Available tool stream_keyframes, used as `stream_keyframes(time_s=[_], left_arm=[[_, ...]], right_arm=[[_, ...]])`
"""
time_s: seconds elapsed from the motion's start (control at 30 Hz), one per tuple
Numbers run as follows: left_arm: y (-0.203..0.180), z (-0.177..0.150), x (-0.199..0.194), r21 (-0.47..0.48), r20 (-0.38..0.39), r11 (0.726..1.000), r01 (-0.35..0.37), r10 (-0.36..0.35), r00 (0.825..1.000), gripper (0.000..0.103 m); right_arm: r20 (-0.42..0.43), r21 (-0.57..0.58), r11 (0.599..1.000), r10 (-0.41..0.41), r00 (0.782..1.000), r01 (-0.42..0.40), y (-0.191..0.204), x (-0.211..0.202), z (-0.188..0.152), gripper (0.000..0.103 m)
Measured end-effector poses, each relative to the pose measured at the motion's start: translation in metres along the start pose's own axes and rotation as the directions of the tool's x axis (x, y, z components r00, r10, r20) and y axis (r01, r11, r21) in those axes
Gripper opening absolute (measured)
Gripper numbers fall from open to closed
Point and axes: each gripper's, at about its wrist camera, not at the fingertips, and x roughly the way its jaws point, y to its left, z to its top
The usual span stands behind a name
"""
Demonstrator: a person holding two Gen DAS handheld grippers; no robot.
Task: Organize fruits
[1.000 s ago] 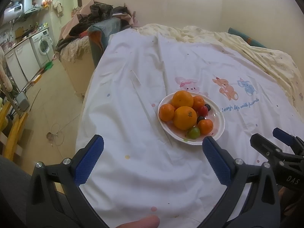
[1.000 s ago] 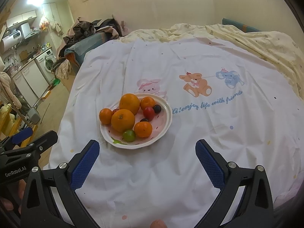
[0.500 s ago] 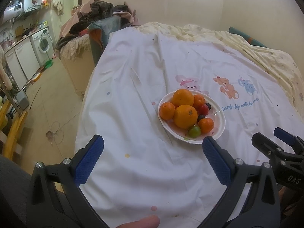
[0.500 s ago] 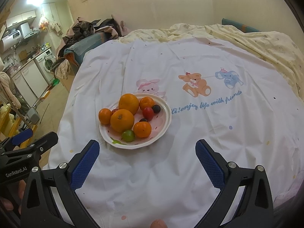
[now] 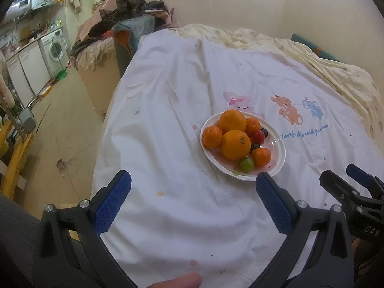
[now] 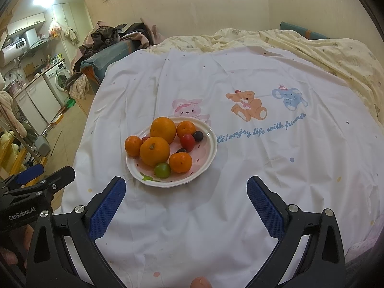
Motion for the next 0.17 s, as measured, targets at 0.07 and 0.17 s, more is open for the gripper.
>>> stream_keyframes(time_s=[0.07, 0.17], left_arm=[[0.0, -0.0006, 0.0007, -0.001, -0.005, 1.0, 0.005, -0.005, 1.0, 0.102], [-0.0018, -0.0017, -0.0001, 0.005, -0.002, 1.0, 0.011, -0.011, 1.0, 0.102]], right_arm=[[0.001, 0.001, 1.0, 0.0, 1.0, 0.0, 0.0001, 0.0001, -0.0002, 0.103], [0.001, 0.003, 1.0, 0.0, 1.0, 0.0, 0.0002, 0.0002, -0.0002, 0.103]])
